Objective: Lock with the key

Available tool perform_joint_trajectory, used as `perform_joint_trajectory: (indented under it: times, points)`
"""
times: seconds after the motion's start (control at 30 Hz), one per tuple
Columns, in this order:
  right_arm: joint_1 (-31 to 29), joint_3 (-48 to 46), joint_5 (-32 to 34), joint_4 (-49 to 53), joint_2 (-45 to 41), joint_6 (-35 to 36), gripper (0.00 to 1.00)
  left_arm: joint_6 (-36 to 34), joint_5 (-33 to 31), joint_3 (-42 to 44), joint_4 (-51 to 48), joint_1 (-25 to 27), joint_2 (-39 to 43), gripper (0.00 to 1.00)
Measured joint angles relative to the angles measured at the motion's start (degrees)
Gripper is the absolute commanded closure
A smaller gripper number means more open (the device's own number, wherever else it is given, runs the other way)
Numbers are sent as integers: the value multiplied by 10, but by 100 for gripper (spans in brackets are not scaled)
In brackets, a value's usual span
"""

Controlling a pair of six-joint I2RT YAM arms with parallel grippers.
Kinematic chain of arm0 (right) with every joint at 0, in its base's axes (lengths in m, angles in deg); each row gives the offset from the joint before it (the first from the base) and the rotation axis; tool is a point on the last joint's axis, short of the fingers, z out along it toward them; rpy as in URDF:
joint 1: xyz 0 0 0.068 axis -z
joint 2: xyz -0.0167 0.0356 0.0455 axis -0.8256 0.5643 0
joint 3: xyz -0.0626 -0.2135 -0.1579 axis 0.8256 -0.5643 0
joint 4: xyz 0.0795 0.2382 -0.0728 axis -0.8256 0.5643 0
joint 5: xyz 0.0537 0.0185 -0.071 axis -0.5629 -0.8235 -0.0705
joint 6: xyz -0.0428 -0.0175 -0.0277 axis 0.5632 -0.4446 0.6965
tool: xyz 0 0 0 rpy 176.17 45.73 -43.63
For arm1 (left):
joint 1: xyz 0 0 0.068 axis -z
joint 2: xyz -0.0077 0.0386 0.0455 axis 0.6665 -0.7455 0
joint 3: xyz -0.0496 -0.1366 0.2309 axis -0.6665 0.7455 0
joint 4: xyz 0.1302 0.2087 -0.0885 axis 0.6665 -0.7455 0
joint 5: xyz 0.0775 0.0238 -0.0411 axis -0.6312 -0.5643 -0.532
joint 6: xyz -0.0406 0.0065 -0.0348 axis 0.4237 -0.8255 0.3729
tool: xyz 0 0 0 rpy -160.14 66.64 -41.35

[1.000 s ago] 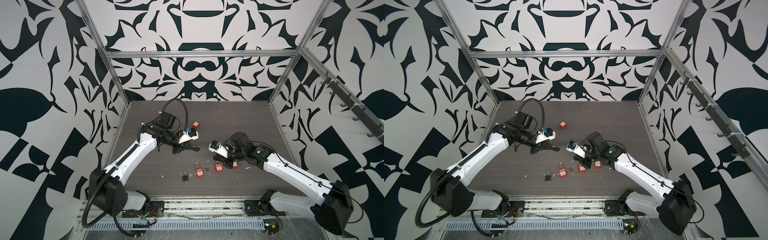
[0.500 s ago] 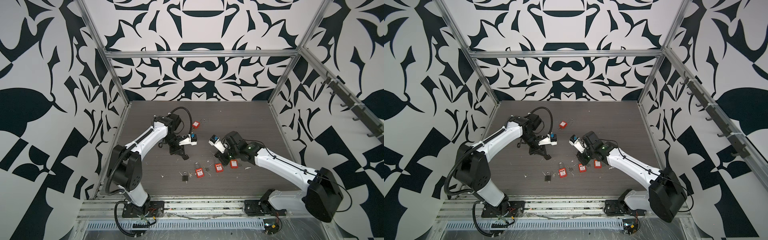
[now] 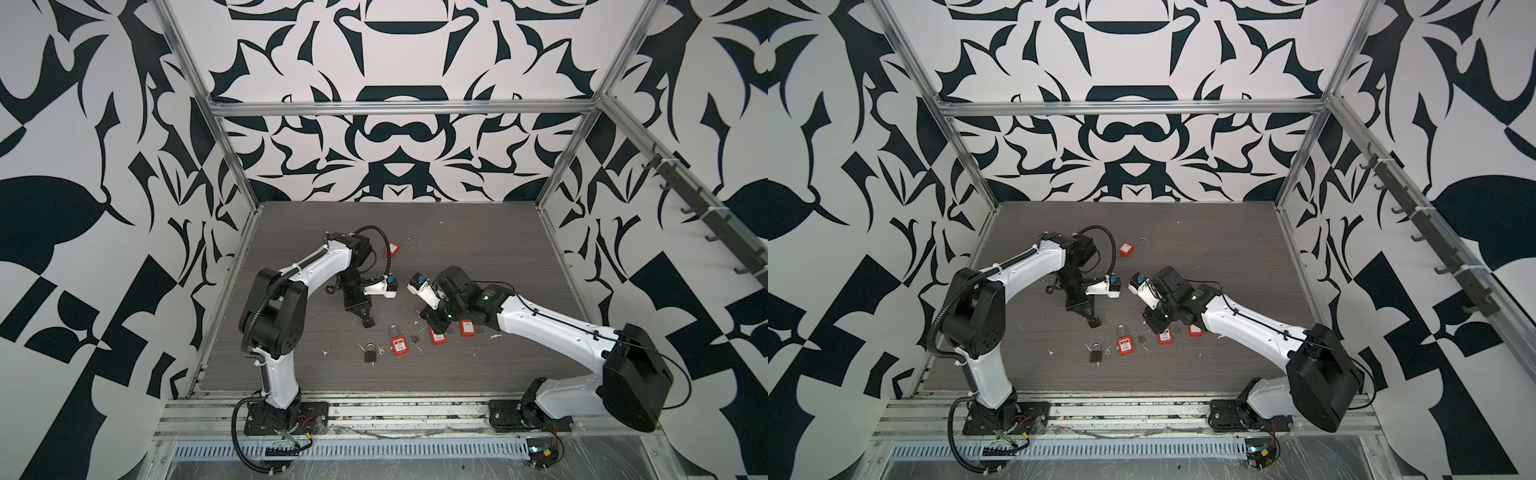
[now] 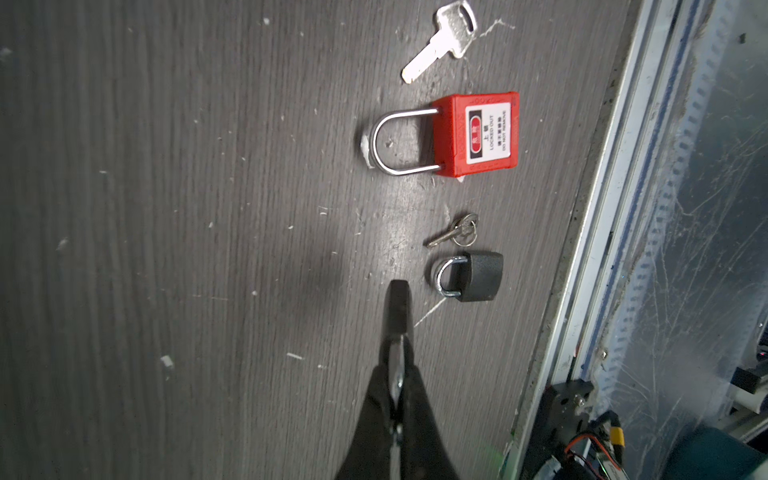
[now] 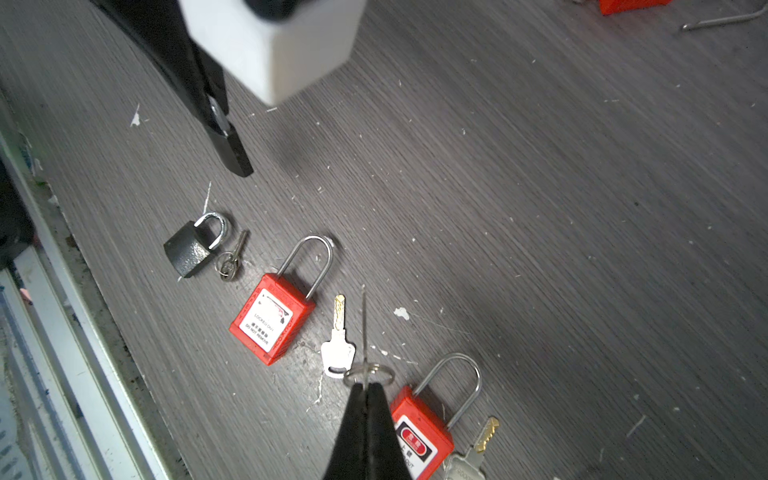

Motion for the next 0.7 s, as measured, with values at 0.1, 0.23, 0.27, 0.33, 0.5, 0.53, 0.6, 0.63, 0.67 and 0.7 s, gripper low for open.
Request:
perform_joint_trajectory:
  times: [0.1, 0.23, 0.27, 0.33, 0.5, 0.53, 0.6, 0.63, 0.67, 0.7]
  points:
    - [-1, 0, 8, -4, 1, -11, 100, 3, -9, -2, 0, 5, -11, 100]
    - [-6, 0, 28, -7, 7, -24, 100, 5, -16, -4, 1, 15, -22, 100]
    - [-8, 0, 36, -7, 7, -28, 100, 6, -18, -4, 1, 16, -26, 100]
    - [-12, 0, 47, -8, 5, -30, 100, 8, -20, -4, 3, 18, -31, 98]
    - [-15, 0, 71, -14, -6, -40, 100, 10, -31, -4, 12, 21, -38, 90]
    - [-16, 0, 79, -16, -10, -43, 100, 10, -34, -4, 14, 22, -39, 89]
    - [-16, -2, 92, -20, -18, -47, 100, 11, -41, -6, 17, 23, -41, 86]
    - [-16, -4, 98, -24, -23, -50, 100, 14, -45, -10, 18, 24, -44, 85]
    - [-16, -5, 102, -27, -28, -52, 100, 15, -48, -14, 20, 25, -47, 84]
    - [-16, -7, 104, -30, -33, -56, 100, 16, -52, -17, 24, 26, -50, 82]
